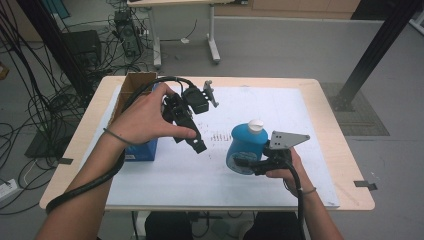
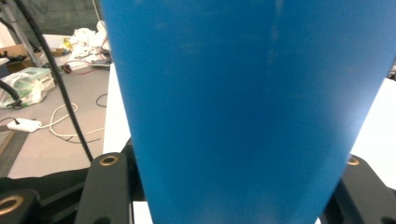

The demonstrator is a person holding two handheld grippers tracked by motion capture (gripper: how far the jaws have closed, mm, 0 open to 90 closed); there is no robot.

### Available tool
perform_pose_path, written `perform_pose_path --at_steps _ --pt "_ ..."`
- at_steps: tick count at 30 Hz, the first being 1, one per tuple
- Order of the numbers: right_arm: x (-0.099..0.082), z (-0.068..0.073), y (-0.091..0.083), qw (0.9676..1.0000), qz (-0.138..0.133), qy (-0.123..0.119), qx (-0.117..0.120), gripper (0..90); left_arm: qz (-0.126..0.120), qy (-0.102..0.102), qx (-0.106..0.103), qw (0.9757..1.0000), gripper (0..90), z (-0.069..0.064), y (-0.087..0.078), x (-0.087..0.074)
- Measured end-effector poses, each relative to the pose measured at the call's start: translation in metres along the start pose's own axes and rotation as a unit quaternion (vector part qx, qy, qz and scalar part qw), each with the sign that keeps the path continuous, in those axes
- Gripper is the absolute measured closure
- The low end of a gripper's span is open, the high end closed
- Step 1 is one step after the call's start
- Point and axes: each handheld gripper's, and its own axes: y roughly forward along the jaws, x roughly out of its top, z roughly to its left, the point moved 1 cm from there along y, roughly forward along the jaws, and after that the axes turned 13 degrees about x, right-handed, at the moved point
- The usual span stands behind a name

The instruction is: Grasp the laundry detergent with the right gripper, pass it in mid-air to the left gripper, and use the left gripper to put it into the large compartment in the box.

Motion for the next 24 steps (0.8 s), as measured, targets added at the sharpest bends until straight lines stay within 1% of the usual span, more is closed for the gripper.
perform_pose_path --at_steps 2,3,4,5,7,10,13,14,17,18,23,24 --pt "0.000 0.000 0.001 1.0000 0.001 -0.001 0.003 42.6 -0.001 0.007 -0.003 1.0000 7.4 0.000 -0.002 0.004" --pt "0.001 -0.001 0.002 1.0000 0.003 -0.003 0.007 42.6 -0.001 0.007 -0.003 1.0000 7.4 0.000 -0.002 0.004" --pt "0.001 -0.001 0.002 0.9999 0.004 -0.002 0.009 42.5 -0.002 0.018 -0.003 0.9998 7.4 -0.001 -0.003 0.007" --pt "0.002 -0.001 0.003 0.9999 0.005 -0.004 0.011 42.5 -0.001 0.021 -0.006 0.9998 7.5 -0.002 -0.003 0.009" --pt "0.004 -0.002 0.004 0.9998 0.008 -0.006 0.018 42.5 0.002 0.036 -0.006 0.9994 7.5 -0.004 -0.004 0.014" --pt "0.006 -0.003 0.005 0.9996 0.012 -0.010 0.025 42.5 0.008 0.050 -0.006 0.9987 7.5 -0.008 -0.005 0.021" --pt "0.007 -0.004 0.006 0.9994 0.014 -0.012 0.029 42.5 0.011 0.055 -0.004 0.9984 7.5 -0.011 -0.006 0.025" --pt "0.008 -0.003 0.006 0.9994 0.016 -0.012 0.029 42.5 0.009 0.061 -0.003 0.9981 7.5 -0.013 -0.007 0.027" --pt "0.009 -0.004 0.007 0.9992 0.017 -0.012 0.033 42.6 0.008 0.071 -0.007 0.9975 7.4 -0.015 -0.009 0.029" --pt "0.009 -0.004 0.008 0.9992 0.019 -0.014 0.034 42.5 0.009 0.076 -0.008 0.9970 7.4 -0.016 -0.009 0.032" --pt "0.011 -0.005 0.011 0.9987 0.025 -0.014 0.042 42.5 0.019 0.091 -0.004 0.9957 7.4 -0.021 -0.011 0.041" --pt "0.011 -0.005 0.011 0.9987 0.027 -0.014 0.042 42.5 0.022 0.098 0.001 0.9949 7.4 -0.023 -0.011 0.044"
